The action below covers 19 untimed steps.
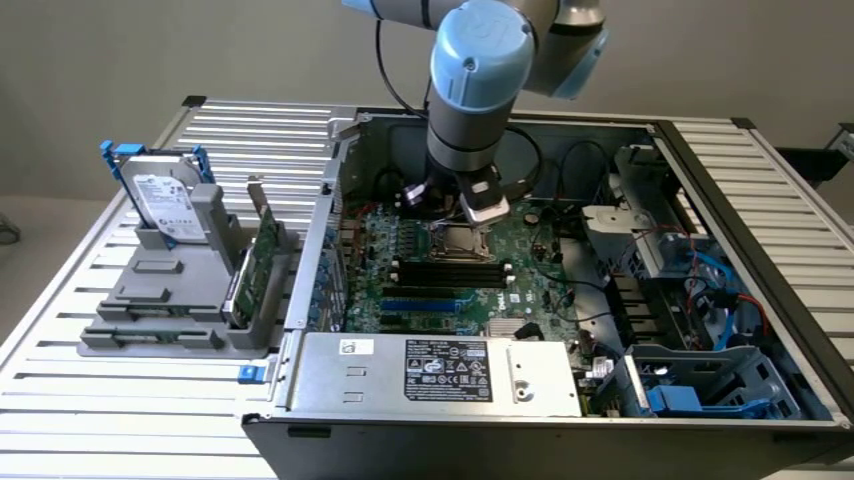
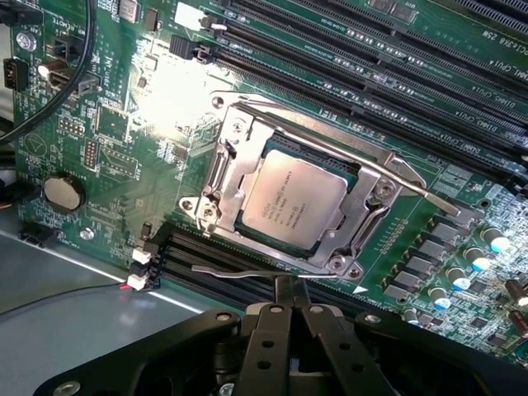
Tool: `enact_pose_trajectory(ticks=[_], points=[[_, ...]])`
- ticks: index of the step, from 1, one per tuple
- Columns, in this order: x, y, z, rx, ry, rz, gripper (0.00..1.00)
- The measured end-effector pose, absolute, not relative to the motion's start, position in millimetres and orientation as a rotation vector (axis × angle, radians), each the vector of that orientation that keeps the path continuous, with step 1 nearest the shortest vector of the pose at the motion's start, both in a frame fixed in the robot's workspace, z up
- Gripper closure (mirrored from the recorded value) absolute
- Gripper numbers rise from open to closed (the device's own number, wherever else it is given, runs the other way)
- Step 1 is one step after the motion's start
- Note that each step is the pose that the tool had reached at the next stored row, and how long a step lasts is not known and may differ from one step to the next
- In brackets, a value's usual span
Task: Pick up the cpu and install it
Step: 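Install the first cpu locking lever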
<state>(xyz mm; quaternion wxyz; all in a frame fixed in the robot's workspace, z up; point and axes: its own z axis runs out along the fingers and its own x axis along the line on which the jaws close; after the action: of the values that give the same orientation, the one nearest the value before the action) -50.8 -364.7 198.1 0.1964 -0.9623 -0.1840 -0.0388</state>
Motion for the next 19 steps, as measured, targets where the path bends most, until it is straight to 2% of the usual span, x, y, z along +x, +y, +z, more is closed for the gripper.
enact_pose_trajectory(ticks=[19], points=[[-45.3, -364.6, 197.8, -2.699, -0.516, -0.108, 0.89]])
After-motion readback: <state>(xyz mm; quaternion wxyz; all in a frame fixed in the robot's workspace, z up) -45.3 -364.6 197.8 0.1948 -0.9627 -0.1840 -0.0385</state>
